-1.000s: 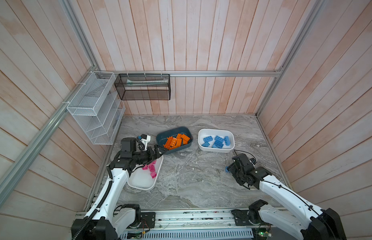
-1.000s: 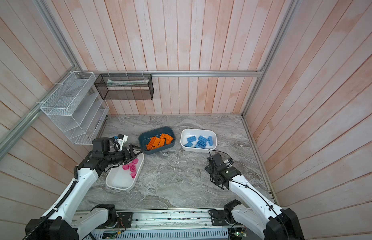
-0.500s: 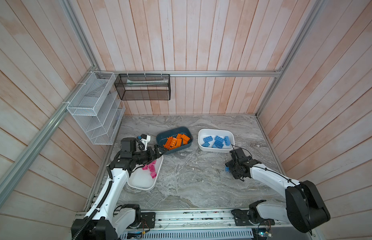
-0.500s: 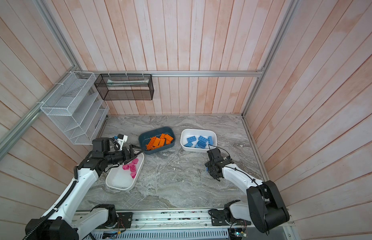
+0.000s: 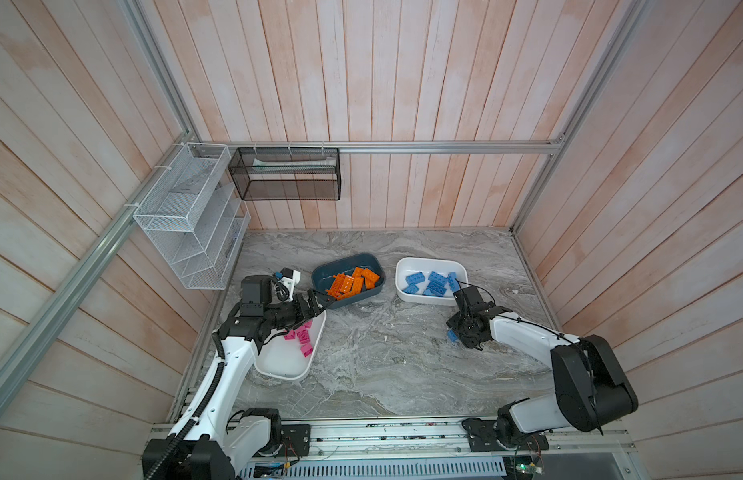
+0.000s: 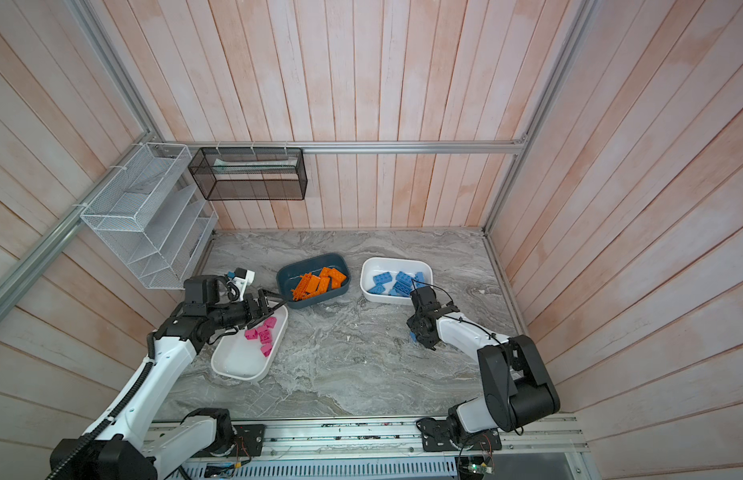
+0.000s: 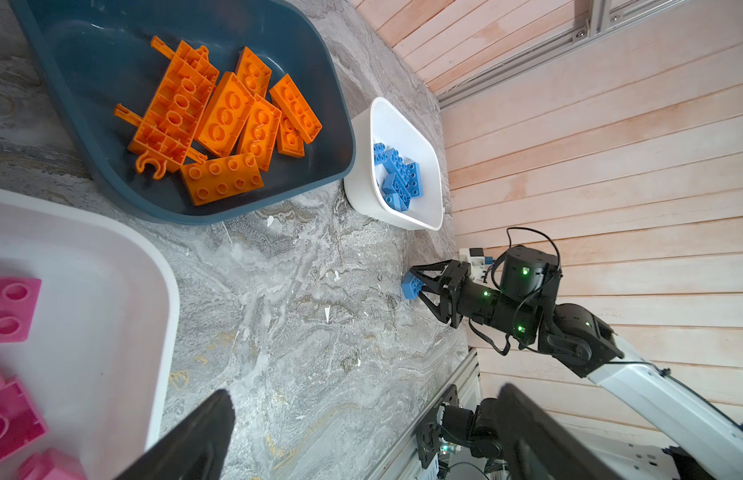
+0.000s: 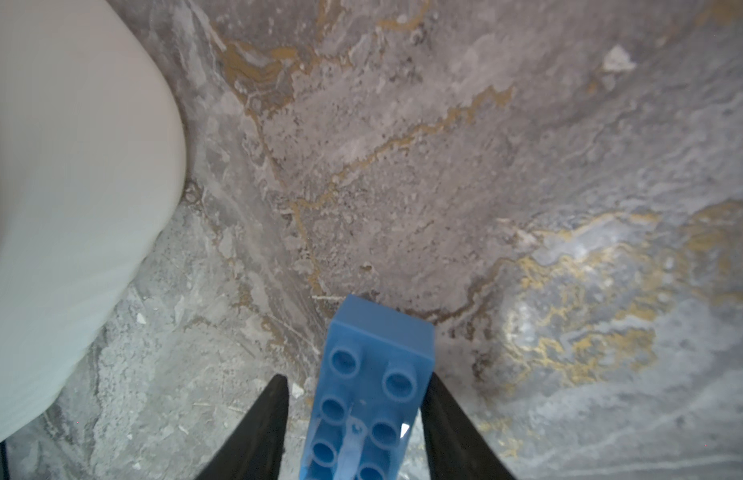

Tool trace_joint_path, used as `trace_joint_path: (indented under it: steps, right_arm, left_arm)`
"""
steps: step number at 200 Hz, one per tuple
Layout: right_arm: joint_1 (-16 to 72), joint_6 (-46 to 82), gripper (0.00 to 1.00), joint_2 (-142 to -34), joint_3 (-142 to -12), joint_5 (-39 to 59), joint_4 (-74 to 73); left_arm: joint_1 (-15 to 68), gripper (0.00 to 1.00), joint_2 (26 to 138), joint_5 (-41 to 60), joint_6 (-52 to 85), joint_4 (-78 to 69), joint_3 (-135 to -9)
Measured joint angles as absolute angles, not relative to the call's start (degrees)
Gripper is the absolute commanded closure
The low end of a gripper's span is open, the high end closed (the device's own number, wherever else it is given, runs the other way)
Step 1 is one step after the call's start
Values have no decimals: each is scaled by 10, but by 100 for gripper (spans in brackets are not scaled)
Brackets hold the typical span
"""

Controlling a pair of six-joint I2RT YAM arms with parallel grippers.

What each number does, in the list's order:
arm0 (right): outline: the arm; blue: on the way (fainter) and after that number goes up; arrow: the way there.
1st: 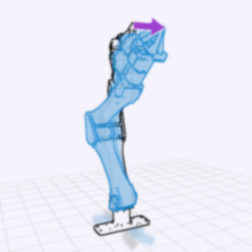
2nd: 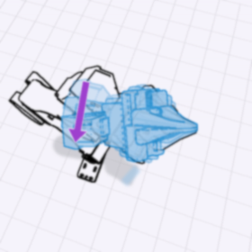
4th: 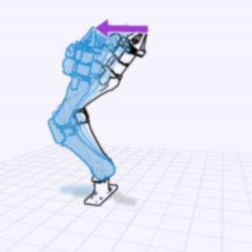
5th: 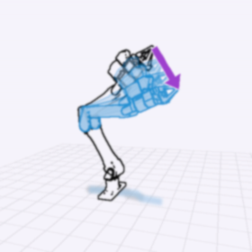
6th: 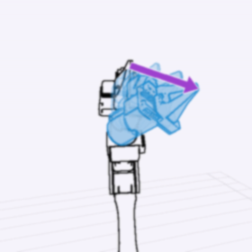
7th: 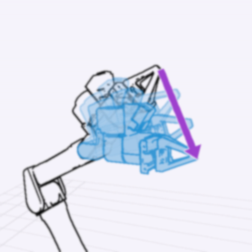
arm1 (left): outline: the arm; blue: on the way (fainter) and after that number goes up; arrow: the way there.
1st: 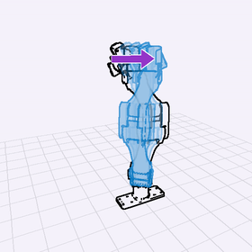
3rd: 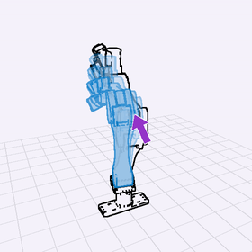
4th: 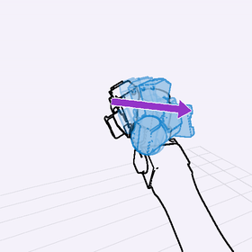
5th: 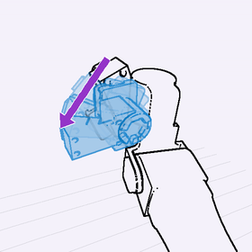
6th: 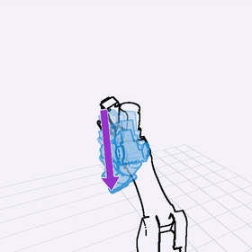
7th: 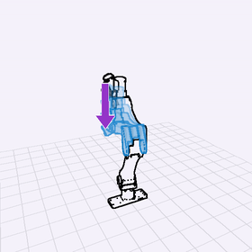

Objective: Sort the legos into containers by color
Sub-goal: 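Carry the light blue brick with the right gripper into the white bin, release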

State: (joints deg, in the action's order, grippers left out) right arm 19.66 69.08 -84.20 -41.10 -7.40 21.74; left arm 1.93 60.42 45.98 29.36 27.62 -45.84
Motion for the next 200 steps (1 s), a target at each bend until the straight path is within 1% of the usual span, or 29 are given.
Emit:
trace_joint_path:
  steps: [29,47,62,96,130,146,161,181,200]
  right_arm:
    - [203,652,58,-855,-421,-82,227]
    - [210,630,60,-855,-421,-91,234]
    - [217,618,64,-855,-420,-99,241]
    - [226,592,81,-834,-408,-104,249]
    - [232,561,84,-772,-414,-112,339]
    - [236,532,86,-737,-454,-127,378]
    - [236,498,86,-714,-509,-136,388]
    - [236,443,86,-721,-585,-137,384]
    - [236,386,85,-763,-643,-129,359]
  left_arm:
    - [19,0,601,460,289,278,-458]
    - [19,0,601,460,289,278,-458]
    - [19,0,601,460,289,278,-458]
    - [19,0,601,460,289,278,-458]
    - [19,0,601,460,289,278,-458]
    - [19,0,601,460,289,278,-458]
    - [19,0,601,461,289,277,-458]
    - [19,0,601,463,294,274,-458]
    - [19,0,601,467,299,270,-458]
